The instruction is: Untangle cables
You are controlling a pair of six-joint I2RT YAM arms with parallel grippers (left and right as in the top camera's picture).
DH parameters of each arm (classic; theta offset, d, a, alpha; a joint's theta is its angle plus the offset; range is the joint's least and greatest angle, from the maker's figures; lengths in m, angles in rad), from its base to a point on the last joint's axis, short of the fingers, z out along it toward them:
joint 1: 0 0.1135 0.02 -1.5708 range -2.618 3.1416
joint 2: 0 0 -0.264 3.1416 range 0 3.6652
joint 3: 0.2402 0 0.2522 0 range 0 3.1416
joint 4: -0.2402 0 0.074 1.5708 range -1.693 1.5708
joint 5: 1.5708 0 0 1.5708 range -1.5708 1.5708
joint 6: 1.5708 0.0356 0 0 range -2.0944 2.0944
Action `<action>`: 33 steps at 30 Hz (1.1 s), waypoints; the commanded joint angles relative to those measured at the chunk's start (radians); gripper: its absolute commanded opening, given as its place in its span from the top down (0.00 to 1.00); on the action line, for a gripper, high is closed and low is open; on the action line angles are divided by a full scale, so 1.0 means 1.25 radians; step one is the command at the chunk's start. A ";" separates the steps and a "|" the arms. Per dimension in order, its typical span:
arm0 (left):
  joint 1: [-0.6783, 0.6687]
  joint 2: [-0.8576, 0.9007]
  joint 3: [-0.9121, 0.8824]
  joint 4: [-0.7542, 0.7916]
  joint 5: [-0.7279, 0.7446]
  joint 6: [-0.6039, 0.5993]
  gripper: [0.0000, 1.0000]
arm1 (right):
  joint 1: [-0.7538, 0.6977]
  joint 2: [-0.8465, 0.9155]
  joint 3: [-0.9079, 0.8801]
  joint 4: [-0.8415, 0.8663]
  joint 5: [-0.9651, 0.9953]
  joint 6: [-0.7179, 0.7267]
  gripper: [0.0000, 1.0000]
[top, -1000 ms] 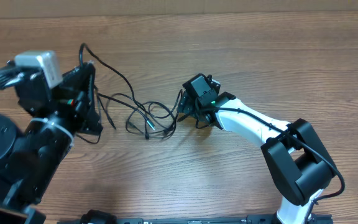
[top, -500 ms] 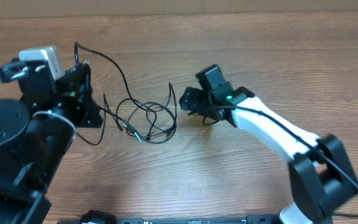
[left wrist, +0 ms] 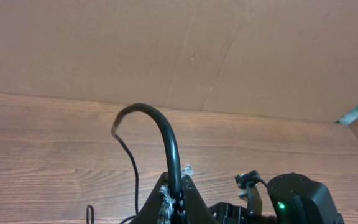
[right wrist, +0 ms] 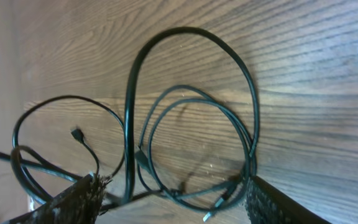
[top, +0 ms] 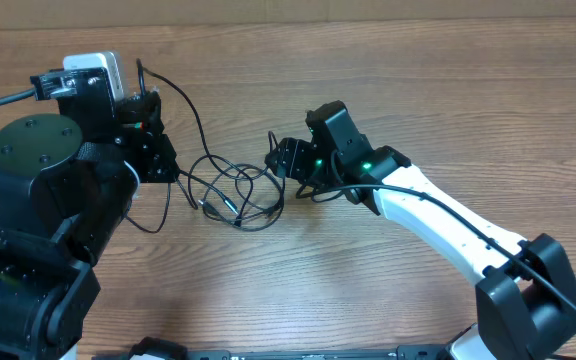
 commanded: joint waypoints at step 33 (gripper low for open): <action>-0.015 0.490 0.012 -0.457 0.121 0.013 0.82 | -0.010 0.080 -0.003 -0.093 0.182 0.034 0.12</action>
